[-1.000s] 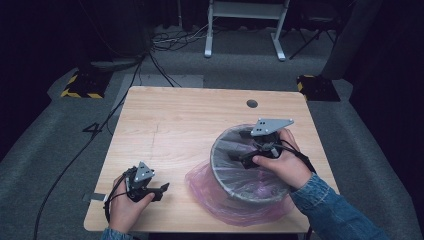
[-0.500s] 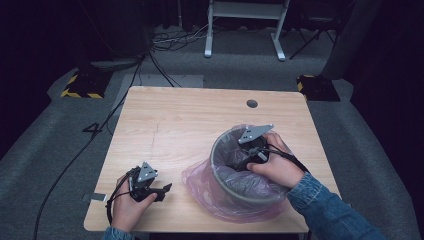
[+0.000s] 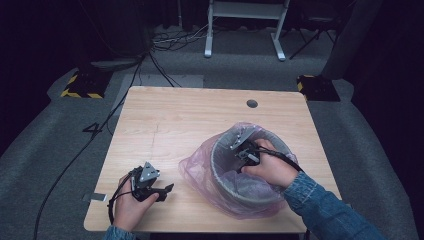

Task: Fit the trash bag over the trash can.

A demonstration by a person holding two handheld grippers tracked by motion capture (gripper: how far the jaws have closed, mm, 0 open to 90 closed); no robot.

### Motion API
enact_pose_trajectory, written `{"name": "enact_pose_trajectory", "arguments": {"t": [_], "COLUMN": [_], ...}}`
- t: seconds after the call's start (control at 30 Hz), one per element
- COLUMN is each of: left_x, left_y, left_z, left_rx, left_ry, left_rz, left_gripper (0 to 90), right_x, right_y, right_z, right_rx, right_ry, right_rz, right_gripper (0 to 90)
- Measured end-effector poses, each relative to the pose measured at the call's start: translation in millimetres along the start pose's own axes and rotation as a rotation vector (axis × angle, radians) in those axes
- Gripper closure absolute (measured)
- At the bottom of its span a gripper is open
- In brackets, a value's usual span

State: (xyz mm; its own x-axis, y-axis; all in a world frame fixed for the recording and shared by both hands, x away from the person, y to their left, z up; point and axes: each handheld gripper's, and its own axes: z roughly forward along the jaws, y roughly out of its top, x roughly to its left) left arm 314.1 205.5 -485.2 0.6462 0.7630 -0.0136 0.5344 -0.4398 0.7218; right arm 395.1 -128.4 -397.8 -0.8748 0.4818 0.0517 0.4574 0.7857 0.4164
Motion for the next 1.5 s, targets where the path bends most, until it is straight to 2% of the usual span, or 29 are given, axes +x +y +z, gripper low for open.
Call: {"name": "enact_pose_trajectory", "arguments": {"t": [0.1, 0.17, 0.27, 0.47, 0.77, 0.97, 1.07, 1.17, 1.27, 1.37, 1.5], "left_x": [-0.2, -0.1, 0.2, -0.4, -0.4, 0.2, -0.4, -0.9, -1.3, -1.9, -1.6], "left_y": [-0.1, -0.1, 0.0, 0.4, 0.4, 0.0, 0.1, 0.1, 0.2, 0.1, 0.1], "left_z": [0.0, 0.0, 0.1, 0.5, -0.2, -0.2, -0.8, -0.9, -1.1, -1.3, -1.4], "left_rx": [-0.002, -0.003, -0.001, -0.006, -0.011, -0.009, -0.009, -0.011, -0.009, -0.015, -0.009], "left_ry": [-0.003, -0.003, -0.003, -0.006, -0.006, -0.003, -0.002, -0.002, -0.002, -0.004, -0.002], "left_rz": [-0.003, -0.004, 0.000, -0.004, -0.002, 0.004, 0.006, 0.006, 0.006, -0.001, 0.006], "left_gripper": [26.8, 26.8, 26.8, 26.6, 26.3, 25.8, 25.7, 25.7, 25.7, 25.7, 25.7], "right_x": [-0.2, 0.2, 1.3, 6.0, 11.6, 20.0, 24.9, 30.2, 36.3, 43.8, 50.3], "right_y": [0.0, -0.5, 0.4, 2.1, 4.8, -2.0, -8.9, -16.7, -22.9, -26.1, -26.7], "right_z": [3.4, 2.4, -7.5, -41.8, -86.6, -124.7, -139.5, -145.6, -145.3, -141.0, -132.8], "right_rx": [0.025, 0.011, -0.073, -0.215, -0.429, -0.542, -0.563, -0.560, -0.558, -0.551, -0.490], "right_ry": [0.005, 0.007, 0.001, 0.005, -0.039, -0.062, -0.053, -0.042, -0.016, 0.039, 0.060], "right_rz": [0.005, 0.013, 0.025, 0.023, -0.010, -0.055, -0.082, -0.107, -0.126, -0.164, -0.220], "right_gripper": [19.2, 19.7, 21.9, 23.0, 24.3, 27.9, 27.7, 27.2, 26.6, 26.7, 28.1]}}
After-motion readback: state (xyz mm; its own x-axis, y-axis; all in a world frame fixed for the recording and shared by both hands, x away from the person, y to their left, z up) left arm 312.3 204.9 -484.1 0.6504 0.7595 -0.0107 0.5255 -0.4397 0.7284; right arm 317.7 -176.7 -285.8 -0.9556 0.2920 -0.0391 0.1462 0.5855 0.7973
